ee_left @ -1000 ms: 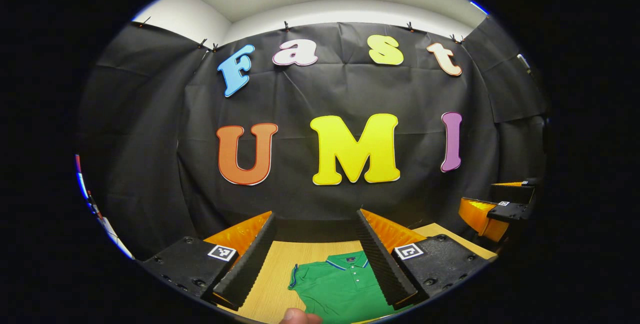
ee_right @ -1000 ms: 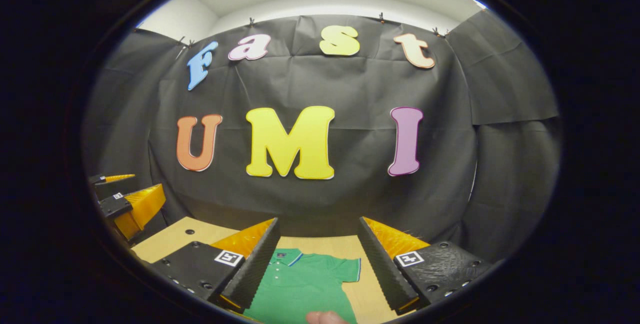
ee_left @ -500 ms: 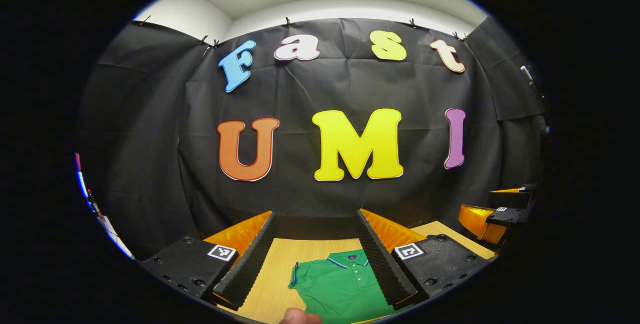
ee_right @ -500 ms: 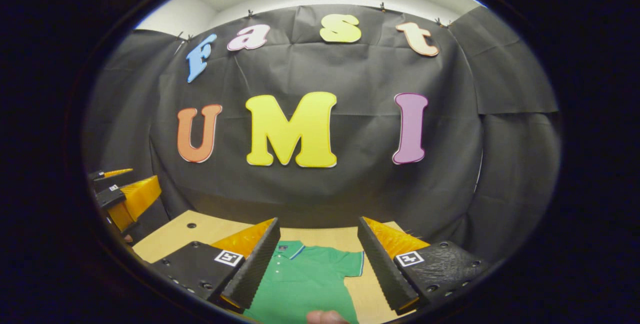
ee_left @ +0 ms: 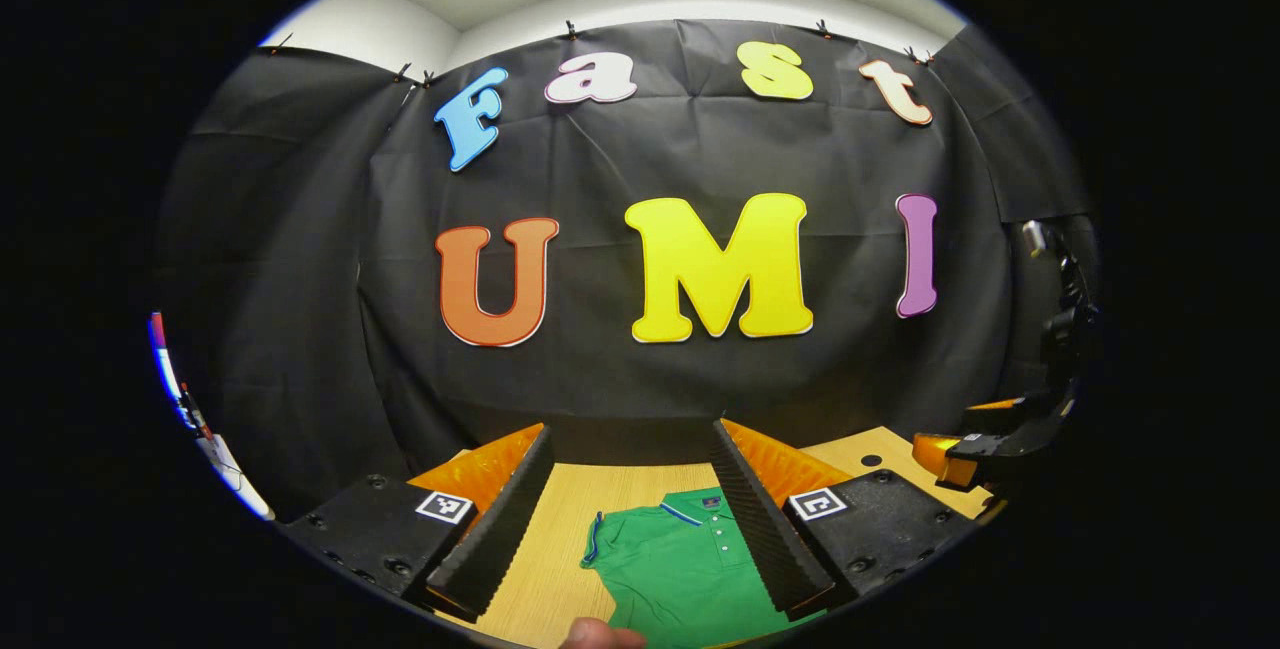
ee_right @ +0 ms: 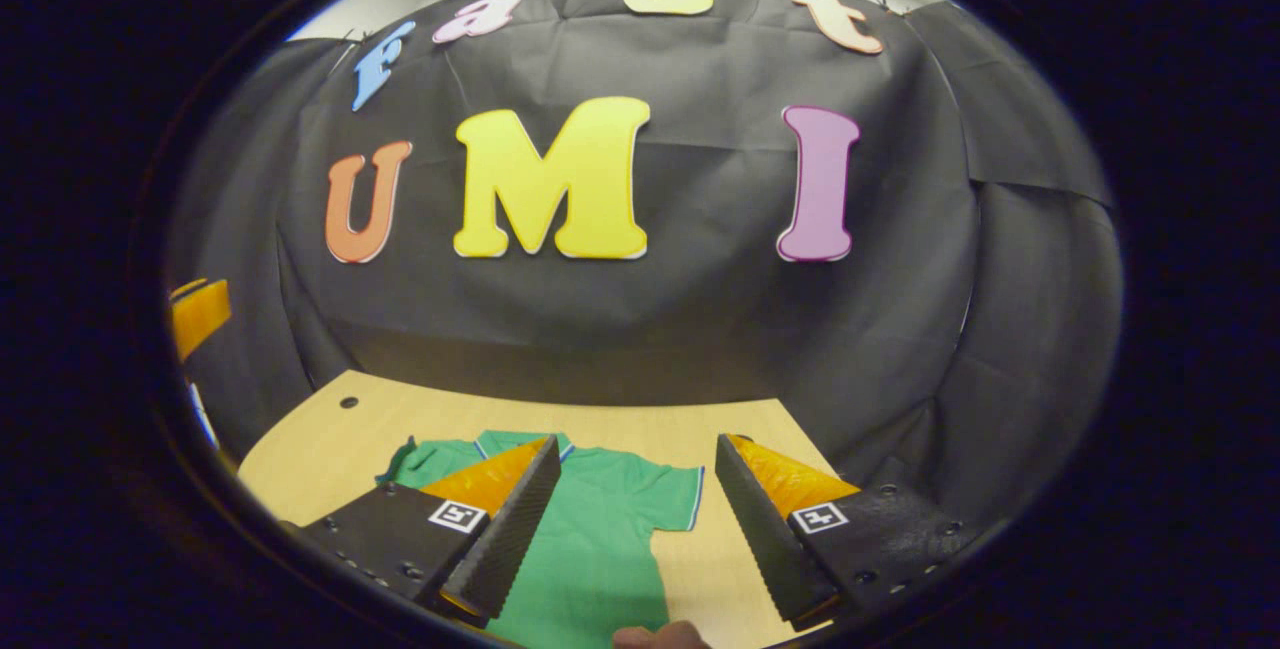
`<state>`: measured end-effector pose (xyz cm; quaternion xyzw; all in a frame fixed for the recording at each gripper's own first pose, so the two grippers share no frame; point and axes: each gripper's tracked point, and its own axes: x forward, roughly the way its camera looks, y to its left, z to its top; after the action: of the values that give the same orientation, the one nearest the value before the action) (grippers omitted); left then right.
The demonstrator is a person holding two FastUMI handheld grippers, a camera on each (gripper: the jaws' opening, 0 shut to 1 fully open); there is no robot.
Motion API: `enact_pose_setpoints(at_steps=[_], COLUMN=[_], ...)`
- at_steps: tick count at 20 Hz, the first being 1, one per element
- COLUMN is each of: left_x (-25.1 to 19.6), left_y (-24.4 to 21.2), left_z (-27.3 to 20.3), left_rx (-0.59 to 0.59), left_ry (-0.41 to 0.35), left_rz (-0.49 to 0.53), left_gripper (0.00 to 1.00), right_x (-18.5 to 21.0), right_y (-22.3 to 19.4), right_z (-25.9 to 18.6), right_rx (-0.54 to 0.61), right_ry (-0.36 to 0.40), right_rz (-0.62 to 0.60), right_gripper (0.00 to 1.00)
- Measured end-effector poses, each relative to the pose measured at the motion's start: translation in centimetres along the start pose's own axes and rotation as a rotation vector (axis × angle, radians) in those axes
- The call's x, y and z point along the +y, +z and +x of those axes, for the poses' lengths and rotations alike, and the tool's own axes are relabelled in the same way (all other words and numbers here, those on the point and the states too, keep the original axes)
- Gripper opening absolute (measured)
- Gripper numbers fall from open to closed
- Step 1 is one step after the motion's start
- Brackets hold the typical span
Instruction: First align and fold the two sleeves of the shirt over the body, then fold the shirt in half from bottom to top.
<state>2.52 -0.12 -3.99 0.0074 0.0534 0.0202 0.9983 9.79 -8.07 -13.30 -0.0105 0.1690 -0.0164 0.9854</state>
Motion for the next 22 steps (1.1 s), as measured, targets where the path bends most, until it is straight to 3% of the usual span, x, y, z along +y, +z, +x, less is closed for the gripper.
enact_pose_setpoints(at_steps=[8,14,22], left_x=[-0.6,0.6,1.4], left_y=[-1.6,-3.2,-6.1], left_z=[1.0,2.4,2.6], left_rx=[0.064,0.127,0.206], left_ry=[0.031,0.096,0.146], left_rz=[-0.017,-0.018,-0.009], left_gripper=[0.99,0.99,0.99], right_x=[-5.3,-6.9,-8.1], right_y=[-8.3,-15.3,-19.1], right_z=[11.6,20.4,26.9], right_rx=[0.226,0.359,0.427], right_ry=[-0.031,-0.029,-0.025], right_rz=[0.048,0.027,-0.016], right_gripper=[0.96,0.94,0.95])
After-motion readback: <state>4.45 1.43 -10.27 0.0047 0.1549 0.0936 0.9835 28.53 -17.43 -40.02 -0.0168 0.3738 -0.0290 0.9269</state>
